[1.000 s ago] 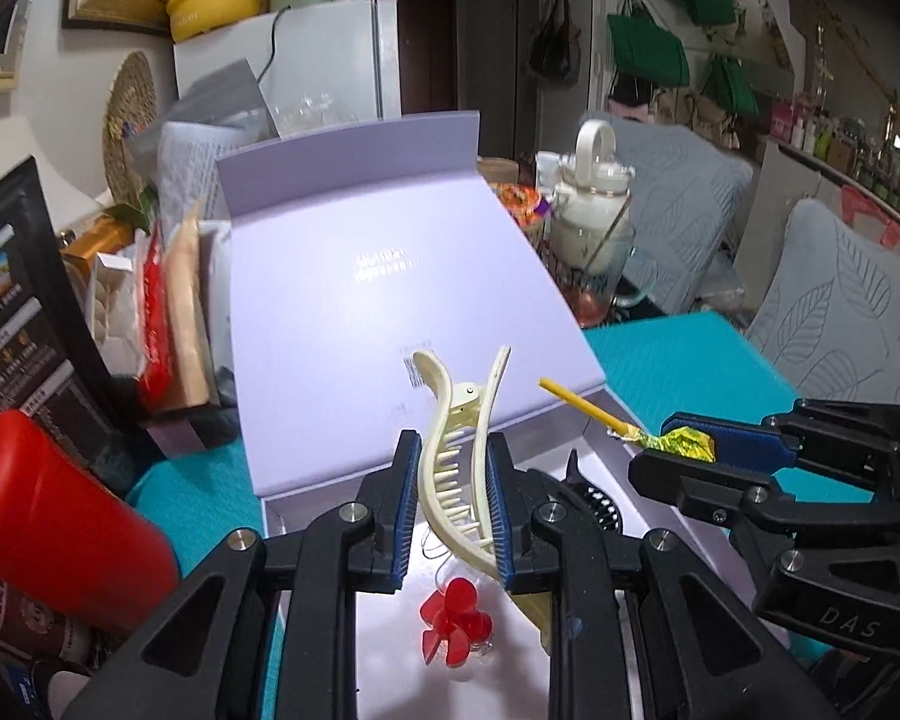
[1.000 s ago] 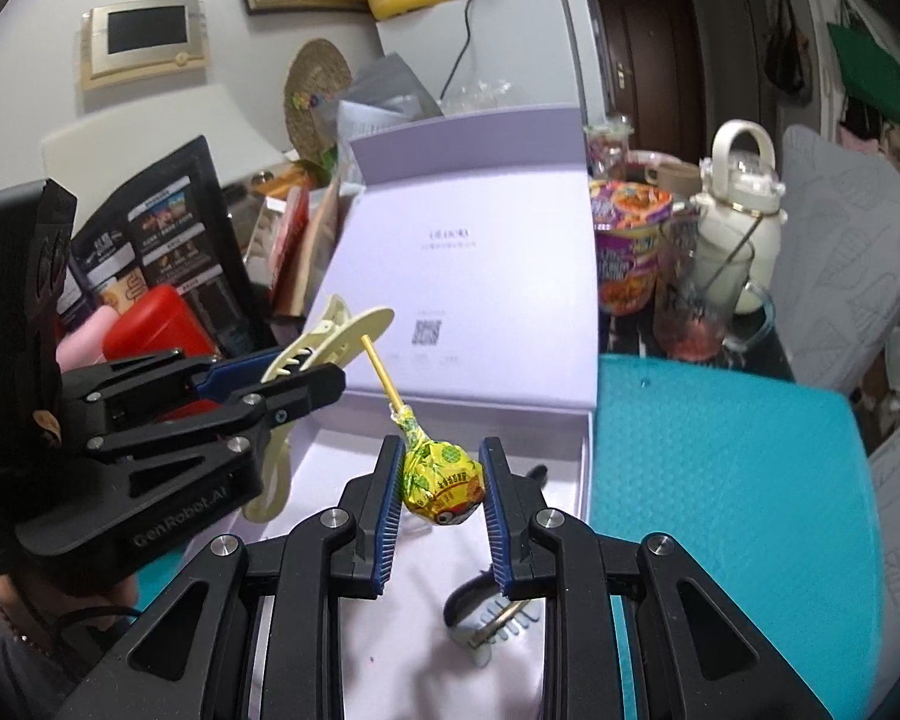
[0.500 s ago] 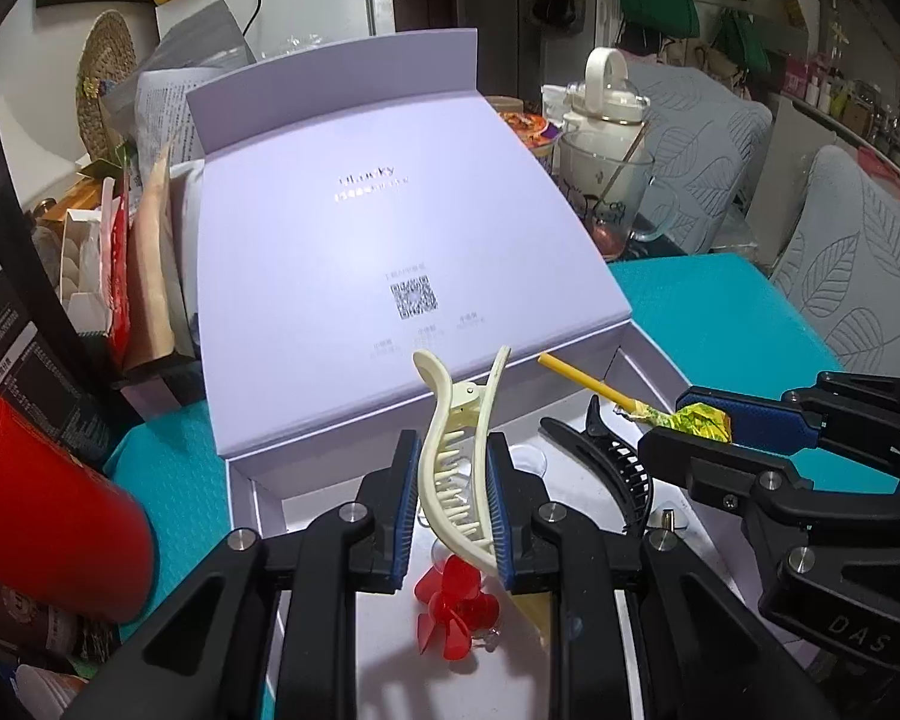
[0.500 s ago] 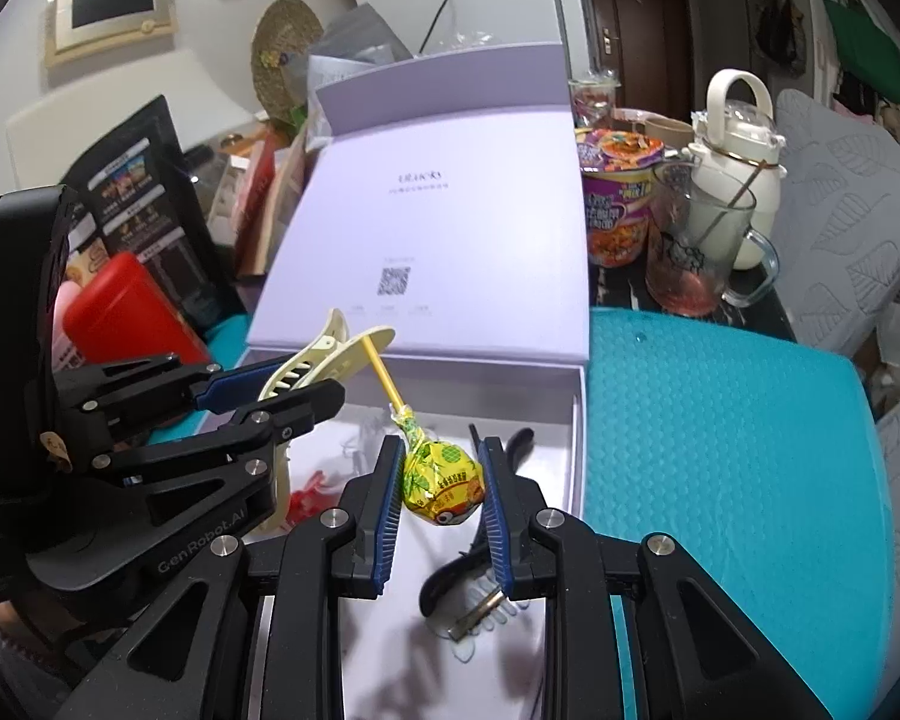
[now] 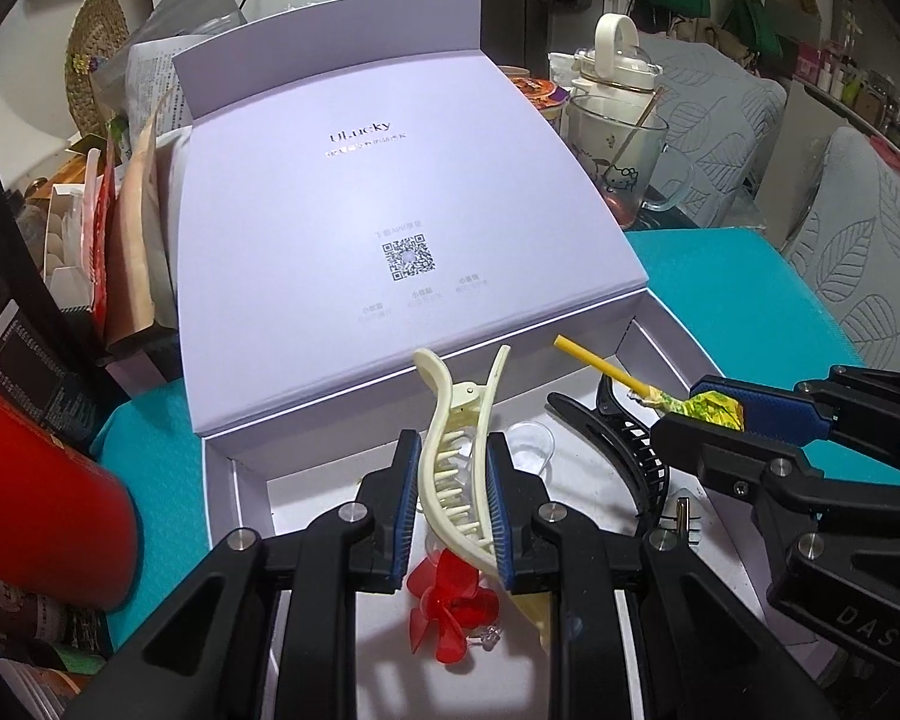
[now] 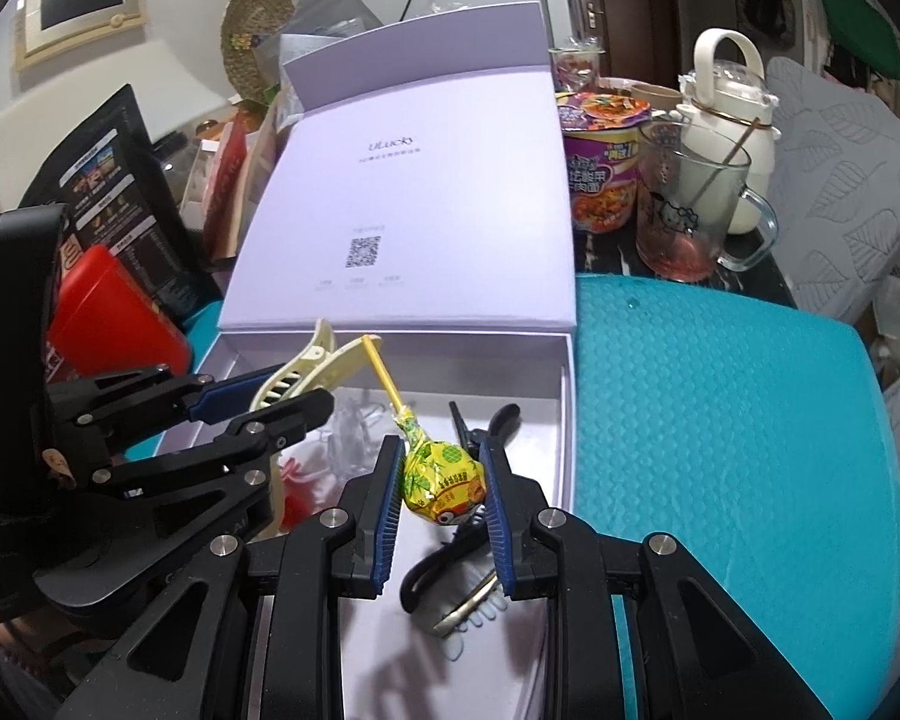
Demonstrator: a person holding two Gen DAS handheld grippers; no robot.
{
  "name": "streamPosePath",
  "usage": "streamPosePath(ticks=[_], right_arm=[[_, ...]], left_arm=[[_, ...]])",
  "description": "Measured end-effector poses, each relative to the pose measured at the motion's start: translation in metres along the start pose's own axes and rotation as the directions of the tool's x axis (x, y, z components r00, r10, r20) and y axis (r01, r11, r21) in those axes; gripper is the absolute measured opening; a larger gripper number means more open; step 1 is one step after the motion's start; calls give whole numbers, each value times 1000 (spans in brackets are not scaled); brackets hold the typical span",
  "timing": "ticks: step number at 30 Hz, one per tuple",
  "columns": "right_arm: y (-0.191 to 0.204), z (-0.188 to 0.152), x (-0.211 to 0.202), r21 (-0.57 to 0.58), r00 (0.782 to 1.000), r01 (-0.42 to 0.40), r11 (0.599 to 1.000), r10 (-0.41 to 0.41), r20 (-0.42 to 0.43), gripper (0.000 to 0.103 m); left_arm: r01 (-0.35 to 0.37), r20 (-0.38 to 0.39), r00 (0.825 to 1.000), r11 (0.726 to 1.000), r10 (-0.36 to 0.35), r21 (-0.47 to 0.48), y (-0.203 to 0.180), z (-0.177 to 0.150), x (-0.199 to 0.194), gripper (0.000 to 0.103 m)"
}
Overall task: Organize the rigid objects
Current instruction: 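Lower the banana clip into the box with the left tool while the right tool lowers the lollipop, then open both tools and withdraw them from the box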
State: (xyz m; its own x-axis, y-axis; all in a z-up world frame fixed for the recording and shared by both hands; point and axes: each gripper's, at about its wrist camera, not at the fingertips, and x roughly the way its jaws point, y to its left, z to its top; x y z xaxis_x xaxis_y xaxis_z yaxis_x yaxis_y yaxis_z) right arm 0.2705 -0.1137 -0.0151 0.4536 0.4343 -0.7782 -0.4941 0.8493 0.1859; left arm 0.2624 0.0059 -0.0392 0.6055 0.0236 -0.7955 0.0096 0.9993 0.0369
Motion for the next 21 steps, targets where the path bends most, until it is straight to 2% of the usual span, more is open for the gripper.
streamPosePath(ticks=[4,7,10,11,12,21], right_arm=[[-2,0,0,6,1000,17,1000,-17,-2,26],[-2,0,-1,6,1000,23,1000,-23,-2,26],[-3,0,-3,7,999,35,999,-36,1,31],[-3,0,-3,6,999,38,999,-38,3,31],[-3,0,-4,5,999,40,999,-40,4,31],[0,2,-14,3,999,43,999,-43,30,31]], left_arm=[[28,-37,999,999,-28,-16,1,2,5,21],[5,-50,999,1000,-6,-24,1,2,7,24],[-8,-36,999,999,7,-37,3,4,3,47],[-10,-26,1000,999,9,-42,5,4,0,58],[-11,-15,1000,999,10,-46,6,4,-3,62],[-15,36,999,997,18,-77,16,7,-24,62]])
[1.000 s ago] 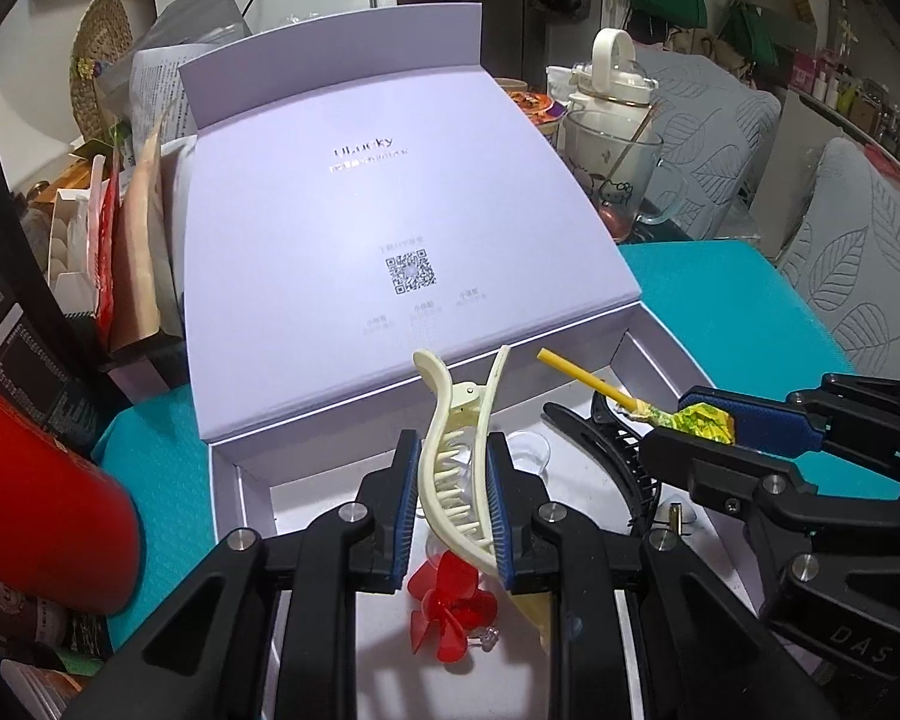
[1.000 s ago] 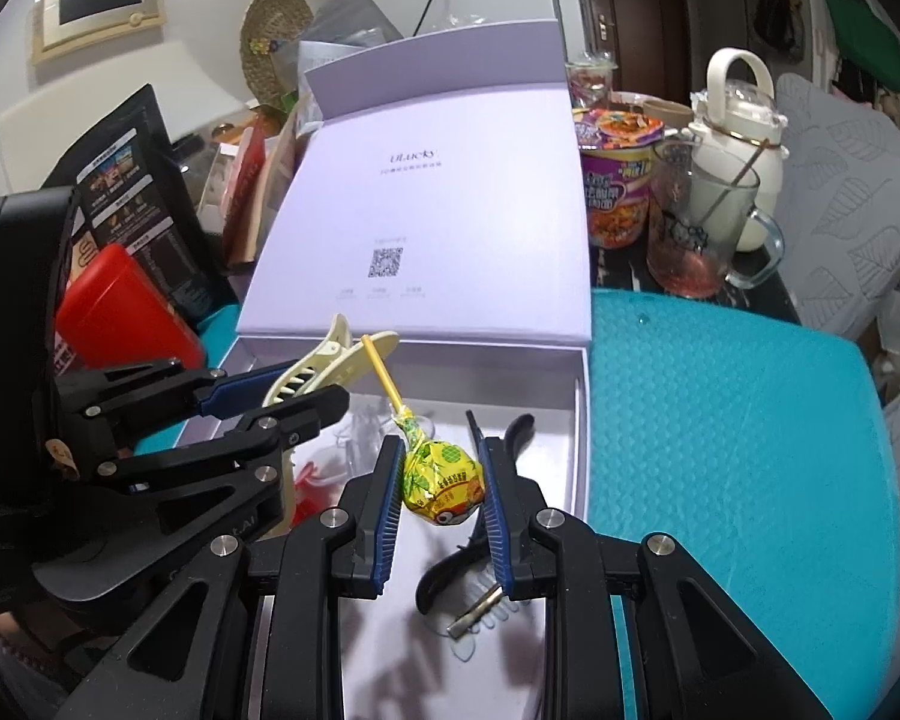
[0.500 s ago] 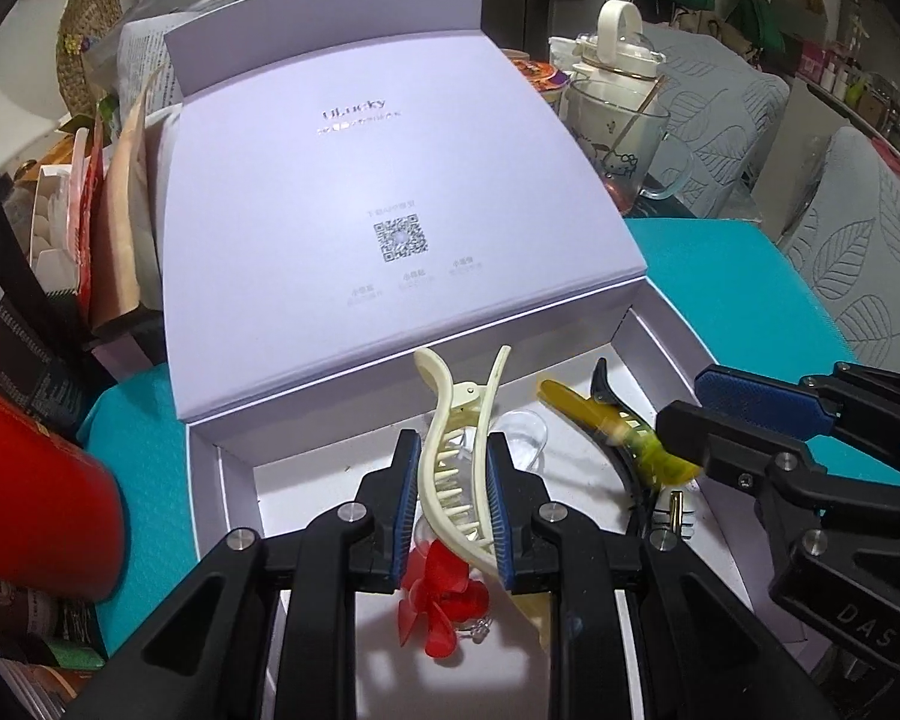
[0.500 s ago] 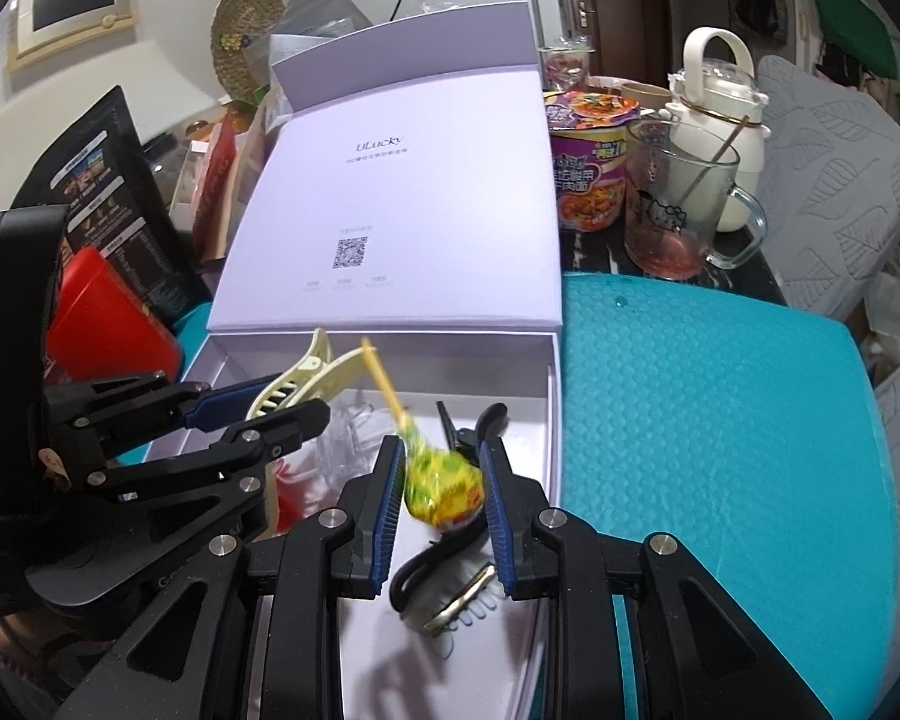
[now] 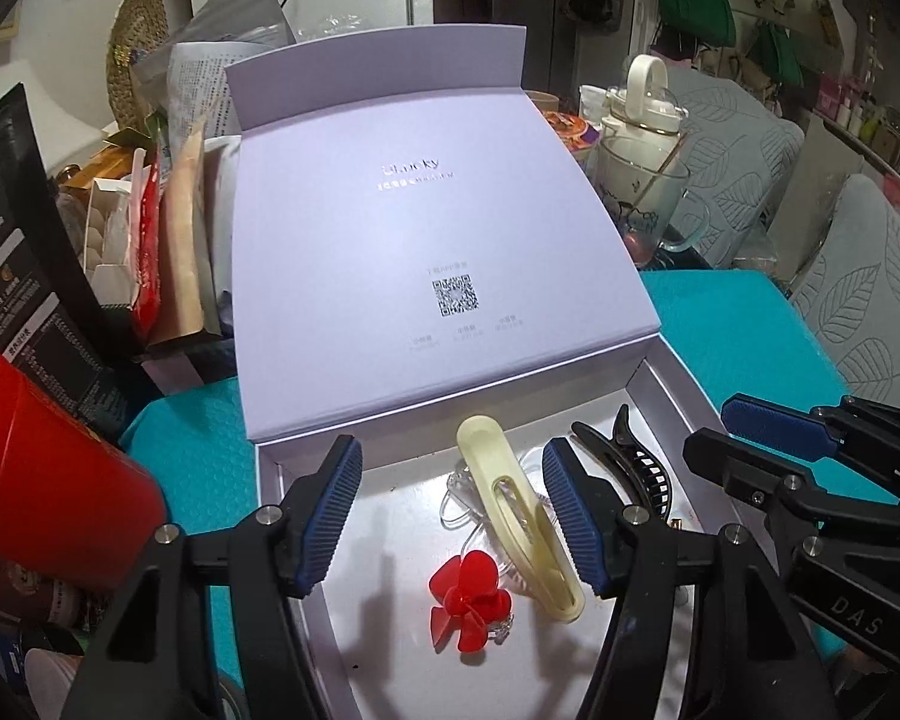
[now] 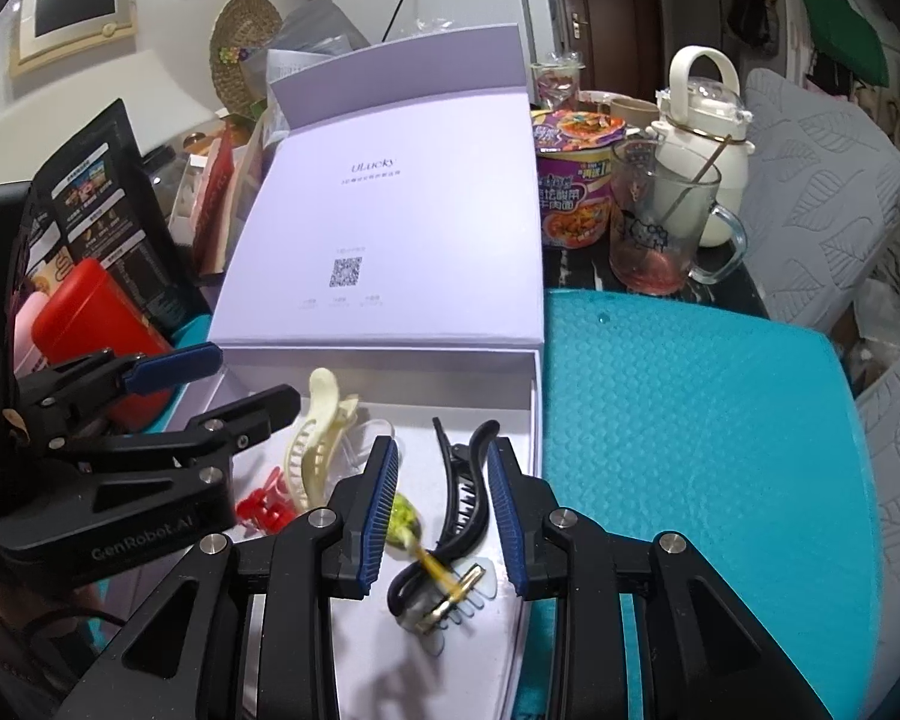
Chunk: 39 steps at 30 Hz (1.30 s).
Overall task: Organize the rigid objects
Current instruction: 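Open both tools and withdraw them from the box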
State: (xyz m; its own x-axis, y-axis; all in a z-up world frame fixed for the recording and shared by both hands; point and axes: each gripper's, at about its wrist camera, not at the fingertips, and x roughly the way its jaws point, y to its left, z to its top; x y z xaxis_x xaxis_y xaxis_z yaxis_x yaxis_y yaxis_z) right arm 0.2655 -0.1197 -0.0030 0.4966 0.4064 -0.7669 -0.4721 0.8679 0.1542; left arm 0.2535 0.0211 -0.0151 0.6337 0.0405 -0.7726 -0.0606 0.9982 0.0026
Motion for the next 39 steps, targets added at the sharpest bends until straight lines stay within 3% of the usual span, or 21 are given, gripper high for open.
streamPosePath(ticks=[14,25,31,33,39], right_arm=[[12,5,-42,-52,994,32,998,-26,105,31],[28,5,-88,-105,974,72,992,-47,220,35],[40,3,-115,-129,960,64,990,-25,280,46],[41,1,-120,-128,957,65,990,-25,290,53],[43,-8,-138,-122,953,78,989,-38,301,66]], left_arm=[[18,93,996,1000,-18,-6,3,6,-41,62],[27,183,983,999,-22,-25,5,7,-85,62],[43,221,975,999,-37,-19,0,3,-106,63],[37,227,973,999,-32,-21,0,0,-113,81],[-2,252,968,1000,6,-14,-2,-8,-134,87]])
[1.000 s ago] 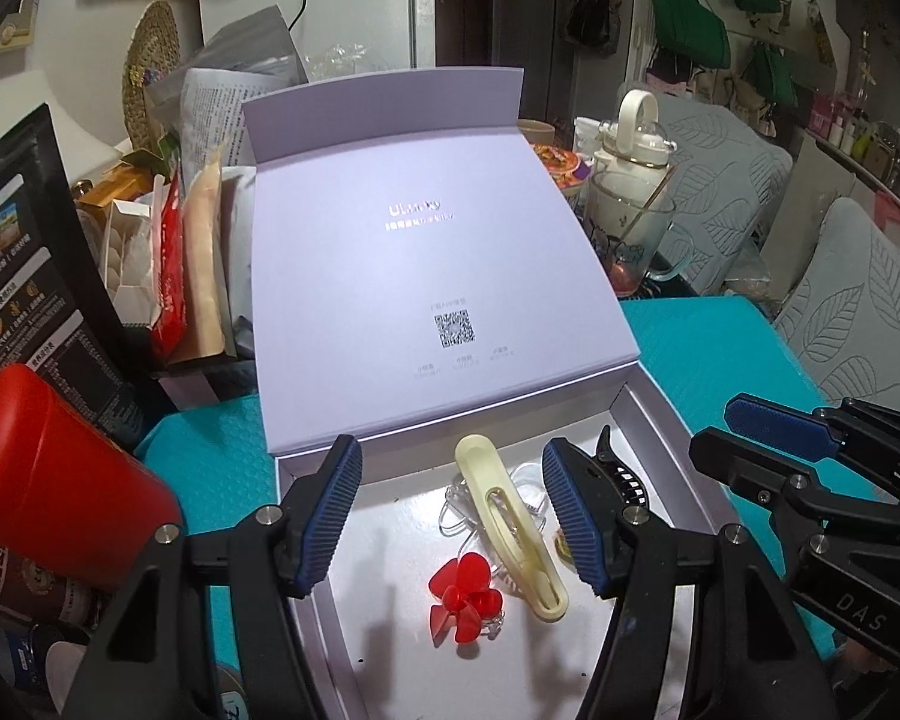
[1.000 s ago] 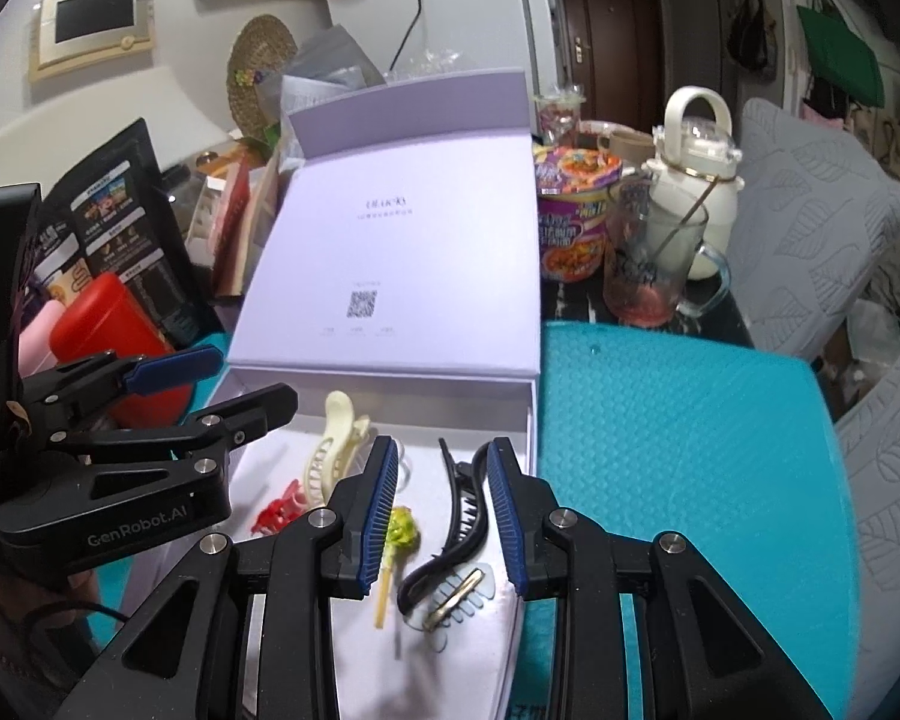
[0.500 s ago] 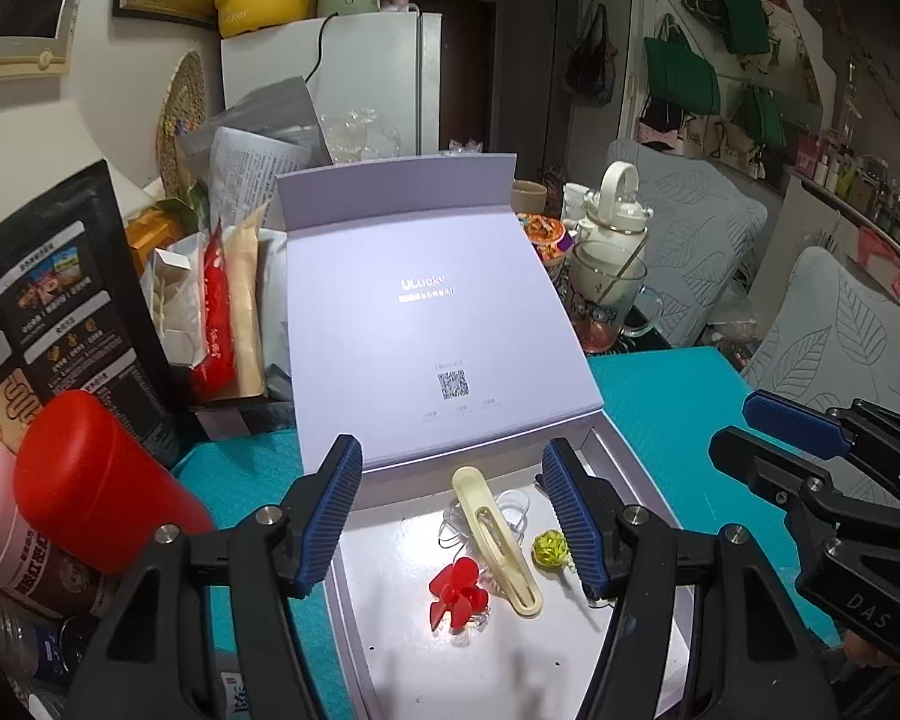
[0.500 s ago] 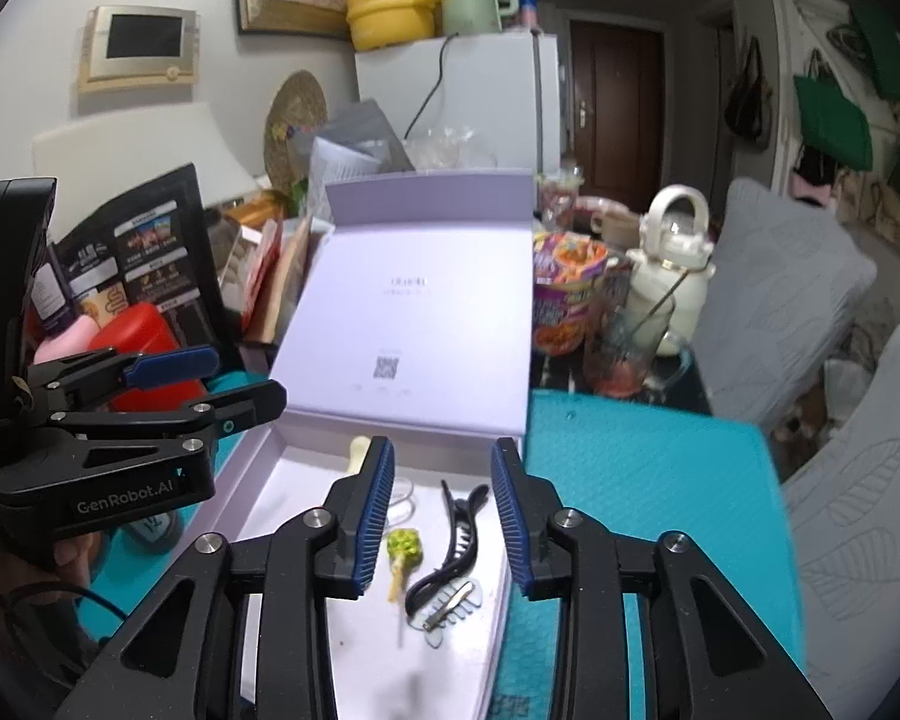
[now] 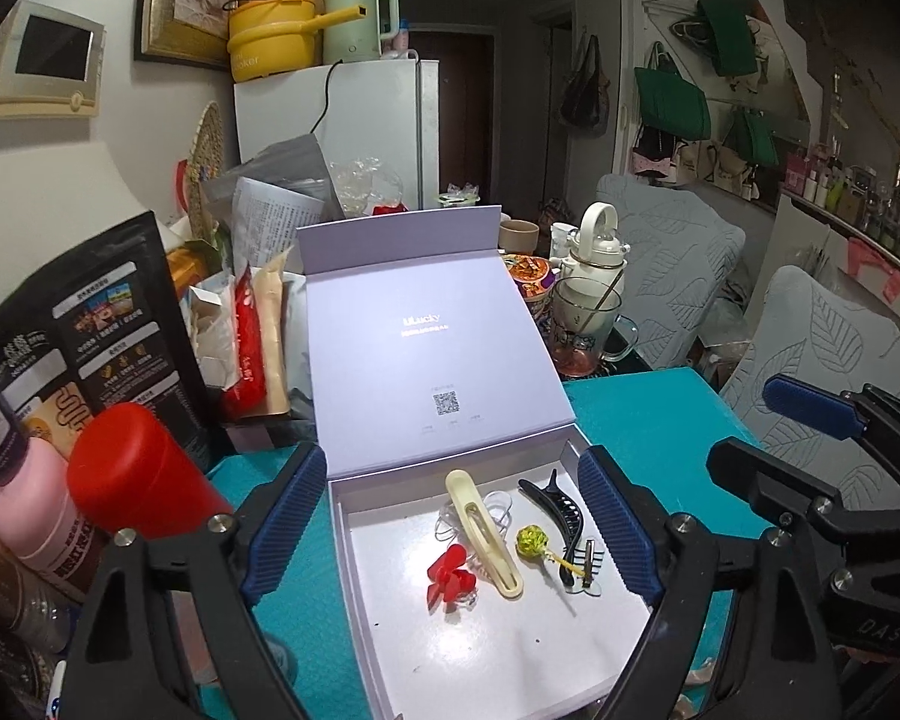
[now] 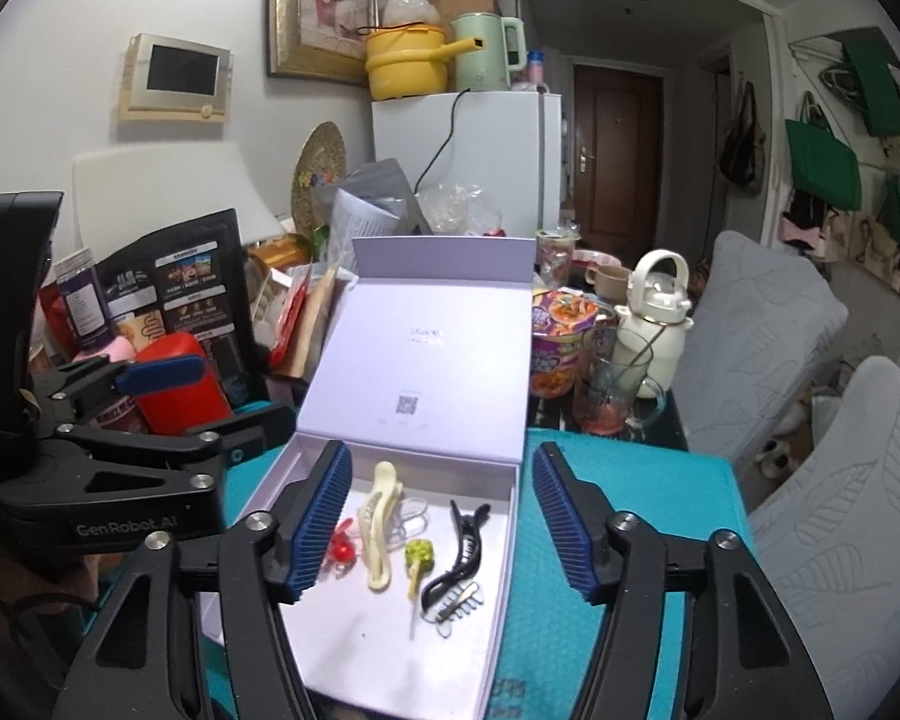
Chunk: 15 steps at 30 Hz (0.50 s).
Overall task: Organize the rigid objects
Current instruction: 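Open both tools and withdraw them from the box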
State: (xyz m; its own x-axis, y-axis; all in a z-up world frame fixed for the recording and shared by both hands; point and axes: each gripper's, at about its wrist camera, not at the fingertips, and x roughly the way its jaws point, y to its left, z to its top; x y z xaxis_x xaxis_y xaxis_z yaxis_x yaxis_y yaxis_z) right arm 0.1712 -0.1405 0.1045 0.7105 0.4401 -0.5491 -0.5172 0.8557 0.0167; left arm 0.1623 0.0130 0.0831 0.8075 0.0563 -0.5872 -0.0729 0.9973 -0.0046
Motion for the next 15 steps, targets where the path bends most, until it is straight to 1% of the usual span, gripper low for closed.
streamPosePath(ticks=[3,7,8,9,10,15], right_arm=[[1,-2,-11,1,1000,5,1000,-5,8,70],[4,-6,-25,-2,1000,16,1000,-16,11,71],[5,-7,-29,-3,1000,19,1000,-19,11,72],[5,-8,-31,-3,1000,21,1000,-21,12,77],[6,-11,-36,-4,1000,25,1000,-25,16,79],[9,-23,-51,-5,999,28,1000,-28,16,82]], left_arm=[[-8,6,1000,1000,8,6,-1,-3,-11,87],[12,21,1000,1000,-13,9,-2,-9,-25,87],[18,29,999,1000,-19,13,-3,-12,-30,87],[19,33,999,1000,-19,21,-5,-15,-34,87],[18,35,999,999,-19,29,-6,-17,-37,87],[38,22,999,997,-40,60,-13,-30,-49,87]])
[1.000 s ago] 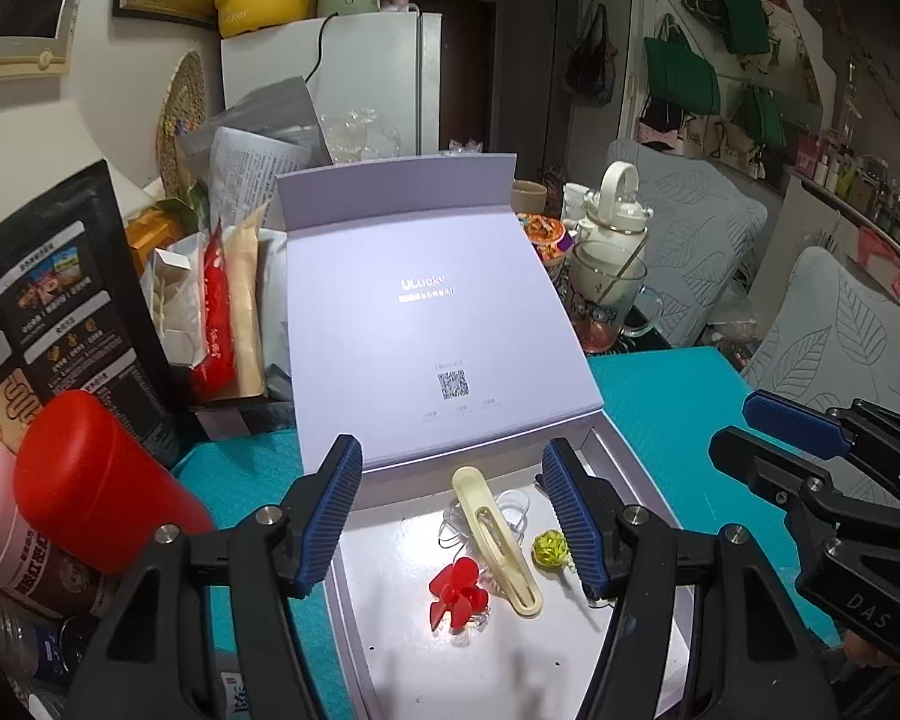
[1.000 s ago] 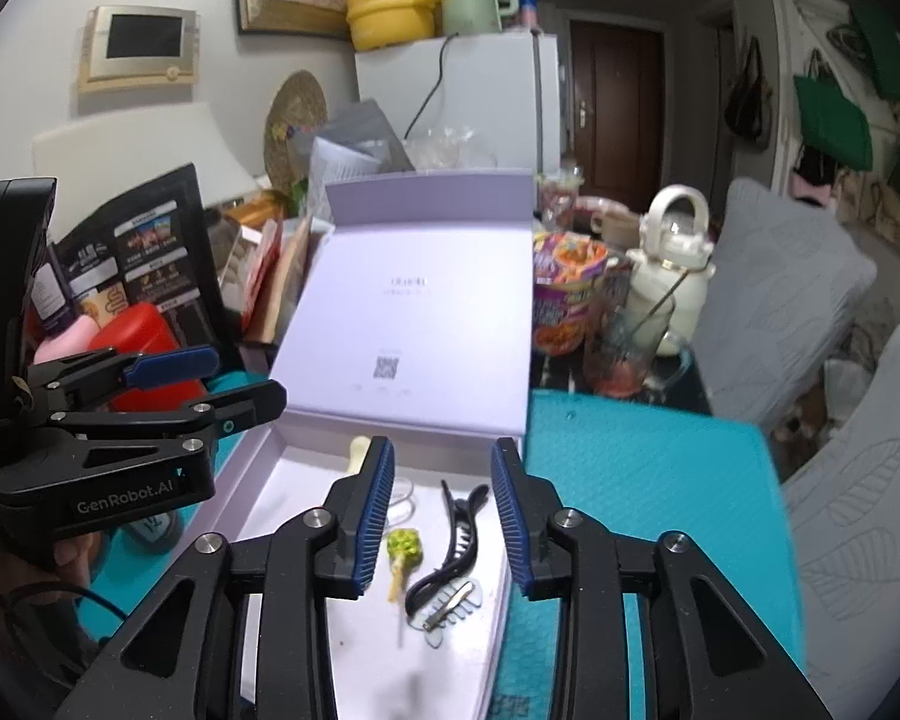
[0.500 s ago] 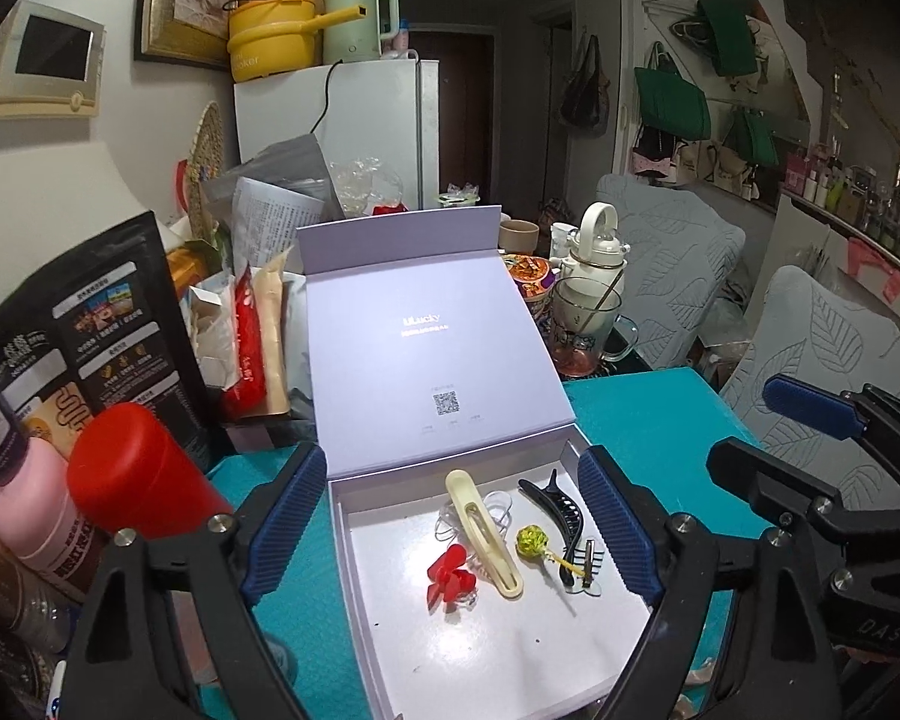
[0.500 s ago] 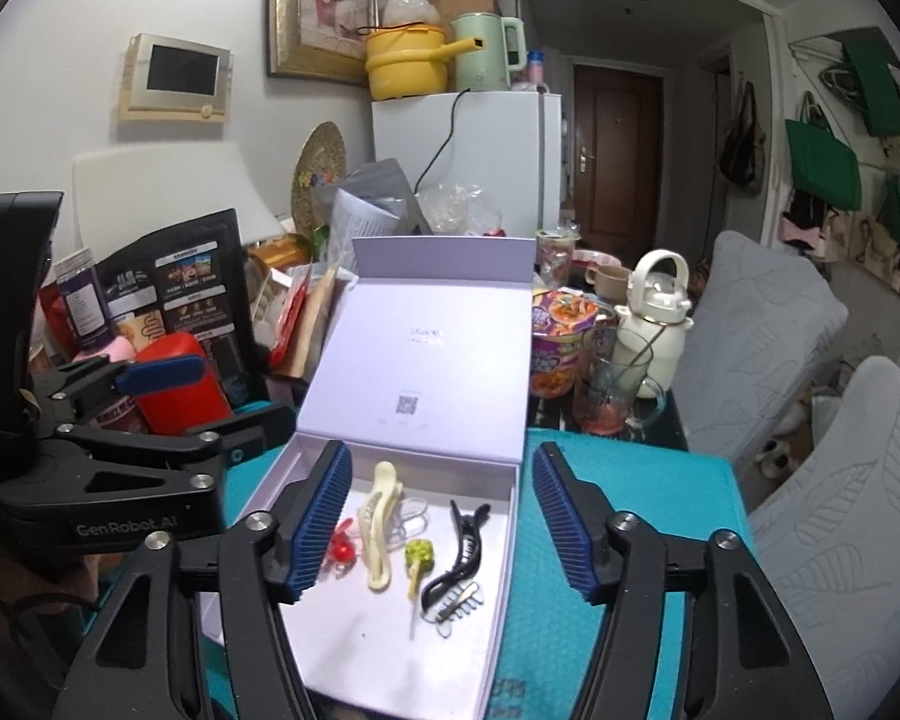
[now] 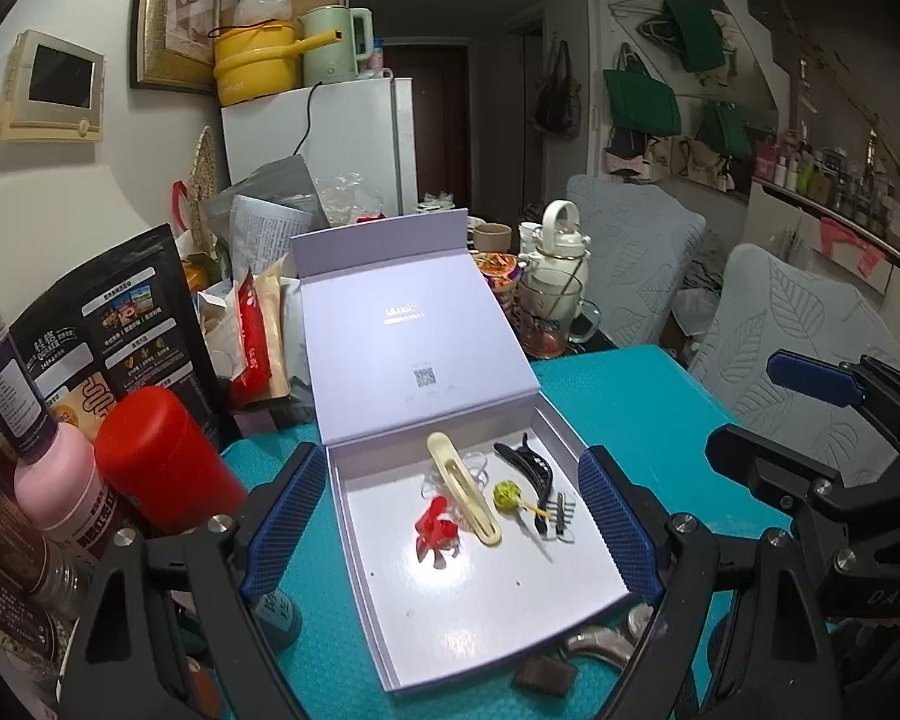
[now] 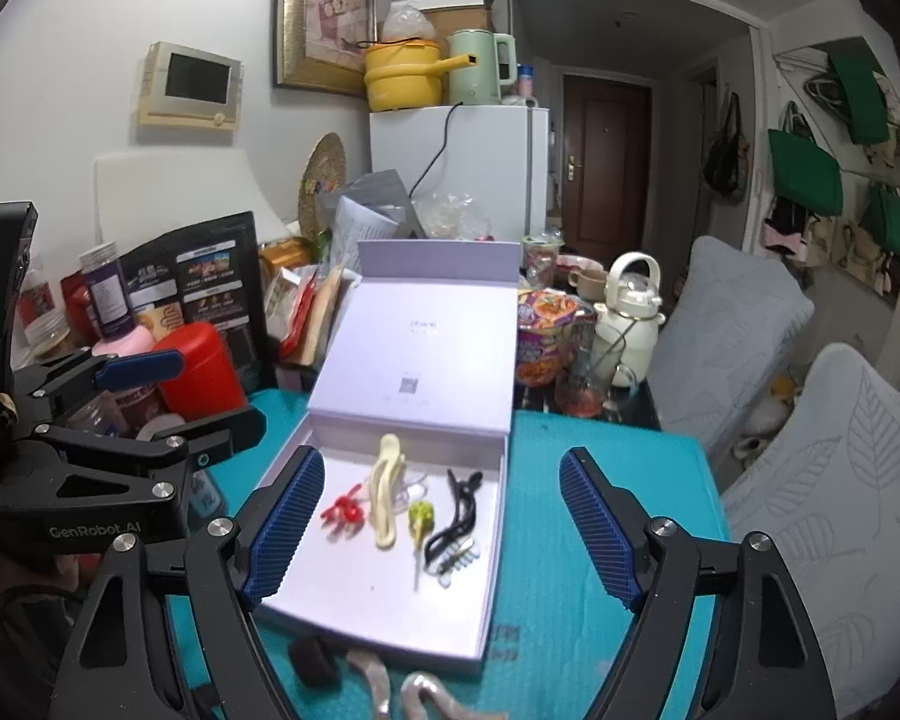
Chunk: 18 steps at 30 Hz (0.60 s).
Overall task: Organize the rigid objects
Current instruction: 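Open both tools and withdraw them from the box, then move both tools toward the scrunchie and beige claw clips on the mat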
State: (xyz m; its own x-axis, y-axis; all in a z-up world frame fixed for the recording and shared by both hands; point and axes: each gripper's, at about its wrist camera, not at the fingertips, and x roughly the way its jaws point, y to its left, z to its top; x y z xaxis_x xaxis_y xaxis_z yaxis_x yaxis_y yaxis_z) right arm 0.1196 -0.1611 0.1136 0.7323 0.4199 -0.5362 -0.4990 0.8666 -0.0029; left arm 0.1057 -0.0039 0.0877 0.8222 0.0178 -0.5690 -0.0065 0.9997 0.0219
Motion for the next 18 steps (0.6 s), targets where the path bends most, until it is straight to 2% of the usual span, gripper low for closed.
streamPosePath(ticks=[18], right_arm=[[7,-52,-30,23,999,6,1000,-5,-44,85]], left_arm=[[104,-77,992,995,-103,10,-19,-51,-16,87]])
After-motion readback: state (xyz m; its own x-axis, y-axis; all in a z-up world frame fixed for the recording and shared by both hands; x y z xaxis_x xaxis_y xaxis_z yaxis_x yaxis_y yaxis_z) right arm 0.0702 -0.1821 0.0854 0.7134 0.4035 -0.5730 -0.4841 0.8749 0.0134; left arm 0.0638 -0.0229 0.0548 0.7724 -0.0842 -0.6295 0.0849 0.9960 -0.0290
